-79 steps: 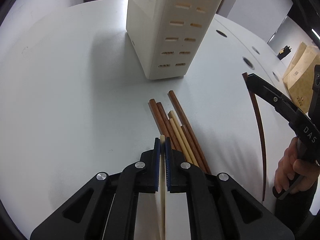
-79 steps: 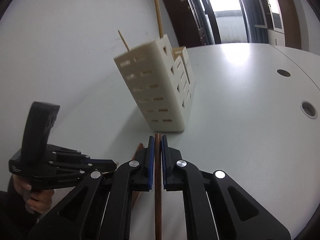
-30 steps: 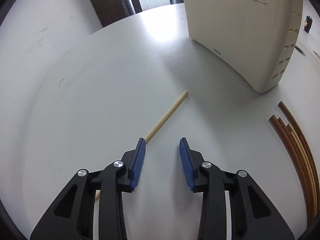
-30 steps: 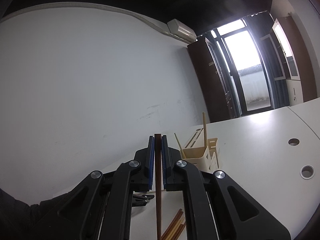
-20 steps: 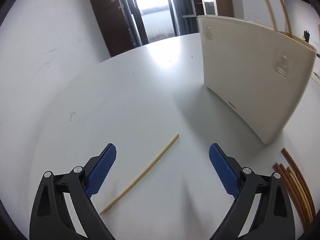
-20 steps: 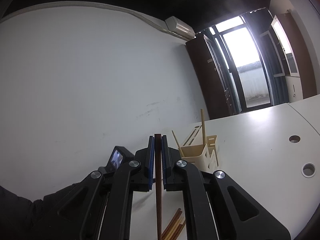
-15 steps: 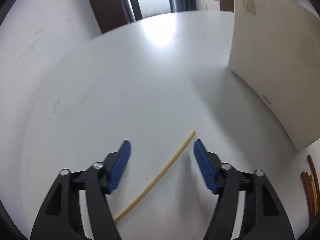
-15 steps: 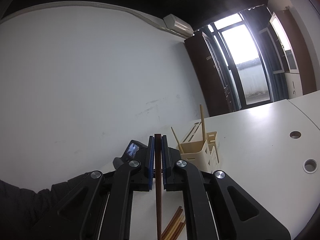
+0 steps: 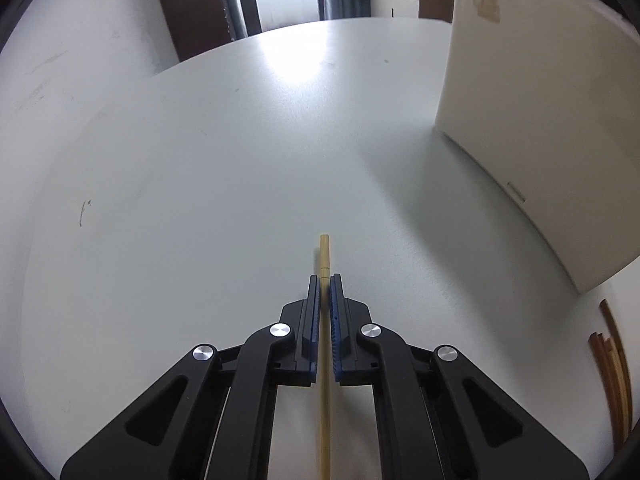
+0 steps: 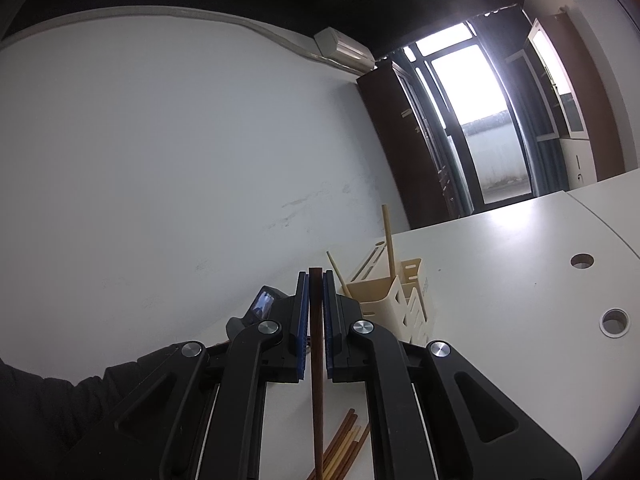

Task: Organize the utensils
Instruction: 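Carry both chopsticks upright over the cream holder and lower them in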

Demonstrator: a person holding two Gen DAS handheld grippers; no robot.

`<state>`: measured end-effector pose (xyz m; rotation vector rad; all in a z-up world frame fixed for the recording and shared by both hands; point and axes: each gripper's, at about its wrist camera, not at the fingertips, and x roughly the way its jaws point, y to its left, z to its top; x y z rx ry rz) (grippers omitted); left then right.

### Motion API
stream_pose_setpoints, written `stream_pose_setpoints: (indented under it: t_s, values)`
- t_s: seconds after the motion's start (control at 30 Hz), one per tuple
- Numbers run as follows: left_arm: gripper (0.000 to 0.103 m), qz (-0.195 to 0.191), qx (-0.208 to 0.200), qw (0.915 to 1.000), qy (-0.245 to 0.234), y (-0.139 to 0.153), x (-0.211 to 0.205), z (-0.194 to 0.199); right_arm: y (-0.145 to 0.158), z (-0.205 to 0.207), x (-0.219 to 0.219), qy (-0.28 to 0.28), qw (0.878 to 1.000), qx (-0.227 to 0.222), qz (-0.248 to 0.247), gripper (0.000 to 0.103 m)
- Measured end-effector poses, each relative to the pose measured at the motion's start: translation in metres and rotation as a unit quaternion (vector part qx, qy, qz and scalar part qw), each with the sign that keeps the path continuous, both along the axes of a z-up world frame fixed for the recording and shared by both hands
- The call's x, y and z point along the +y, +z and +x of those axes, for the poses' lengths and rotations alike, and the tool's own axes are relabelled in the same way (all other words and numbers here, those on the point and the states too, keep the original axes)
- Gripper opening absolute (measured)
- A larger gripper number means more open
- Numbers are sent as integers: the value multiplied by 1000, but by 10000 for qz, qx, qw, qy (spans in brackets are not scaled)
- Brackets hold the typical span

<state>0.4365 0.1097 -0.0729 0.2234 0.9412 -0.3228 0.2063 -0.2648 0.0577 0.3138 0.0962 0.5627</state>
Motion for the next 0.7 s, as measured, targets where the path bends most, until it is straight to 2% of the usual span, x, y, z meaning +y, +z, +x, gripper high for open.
stream_pose_setpoints:
  t_s: [0.13, 0.3, 0.5, 0.7]
  values:
    - [4, -807, -543, 9952, 113, 51, 17, -33, 8, -4, -3, -45, 9999, -145, 46, 7]
    - [4, -1416, -1314, 9811, 114, 122, 24, -92, 26, -1, -1, -19, 9994, -328, 86, 7]
    - [4, -1836, -1787, 9666, 97, 183, -24, -109, 60, 13, 14, -112, 9976, -656, -201, 7]
    - [4, -2299, -2262, 9465, 114, 231, -89, -97, 104, 40, 17, -422, 9944, -932, -257, 7]
